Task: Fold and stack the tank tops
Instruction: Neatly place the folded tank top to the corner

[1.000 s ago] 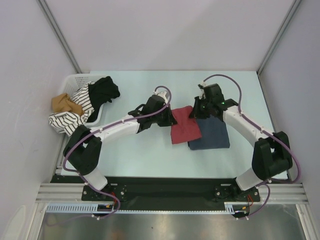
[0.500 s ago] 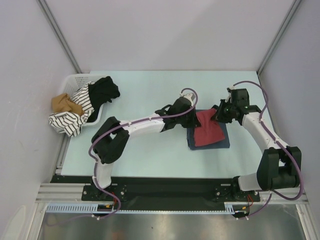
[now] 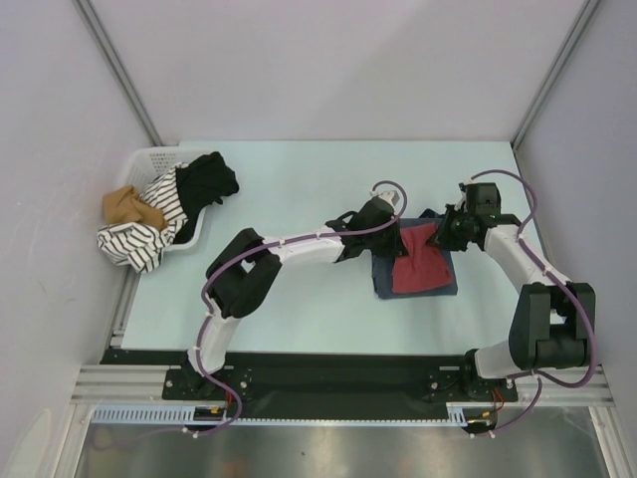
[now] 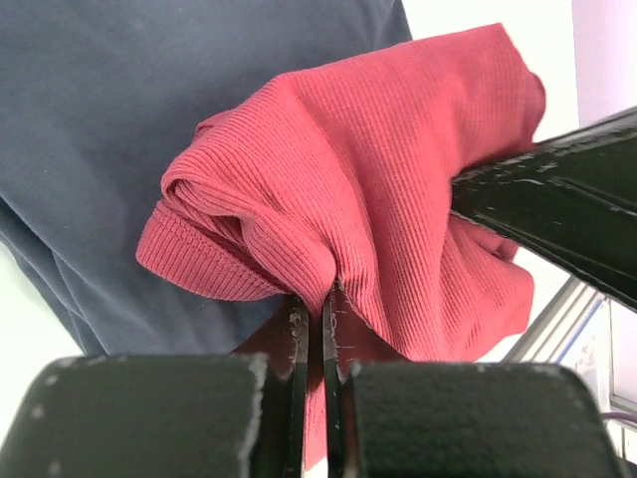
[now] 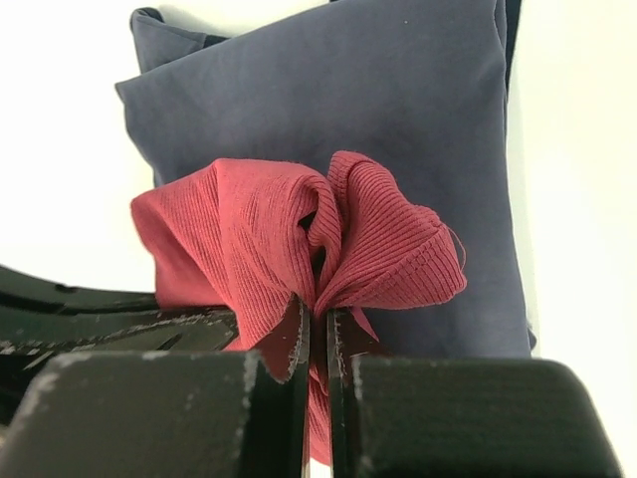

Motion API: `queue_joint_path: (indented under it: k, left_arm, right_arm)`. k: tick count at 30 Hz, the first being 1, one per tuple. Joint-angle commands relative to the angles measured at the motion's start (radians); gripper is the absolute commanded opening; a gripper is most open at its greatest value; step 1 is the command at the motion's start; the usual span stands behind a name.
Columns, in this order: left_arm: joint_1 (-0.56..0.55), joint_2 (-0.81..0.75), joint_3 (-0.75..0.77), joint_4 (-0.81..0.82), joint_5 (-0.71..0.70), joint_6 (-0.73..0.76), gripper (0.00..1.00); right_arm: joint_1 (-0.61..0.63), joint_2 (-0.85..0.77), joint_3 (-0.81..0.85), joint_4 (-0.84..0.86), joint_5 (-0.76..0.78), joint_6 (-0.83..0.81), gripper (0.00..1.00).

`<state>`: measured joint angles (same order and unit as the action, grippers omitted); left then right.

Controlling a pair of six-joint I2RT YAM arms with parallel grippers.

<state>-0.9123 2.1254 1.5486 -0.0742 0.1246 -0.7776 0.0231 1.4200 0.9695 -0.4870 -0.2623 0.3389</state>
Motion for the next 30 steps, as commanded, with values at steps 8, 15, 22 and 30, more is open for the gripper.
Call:
queue_joint_path:
  k: [8, 15, 22, 30]
  left_arm:
    - [-0.013, -0.051, 0.038, 0.027, -0.043, 0.052, 0.0]
    - [-0.014, -0.068, 0.051, -0.004, -0.04, 0.063, 0.0]
    - [-0.019, -0.081, 0.073, -0.038, -0.051, 0.078, 0.0]
    - [-0.02, -0.067, 0.096, -0.048, -0.036, 0.083, 0.0]
  right_arm:
    - [-0.003, 0.01, 0.009, 0.07, -0.052, -0.006, 0.0]
    - [-0.003, 0.016, 0.008, 0.067, -0.045, -0.005, 0.0]
    - [-0.006, 0.048, 0.005, 0.09, -0.049, -0.001, 0.0]
    - [-0.008, 0.115, 0.009, 0.116, -0.014, 0.009, 0.0]
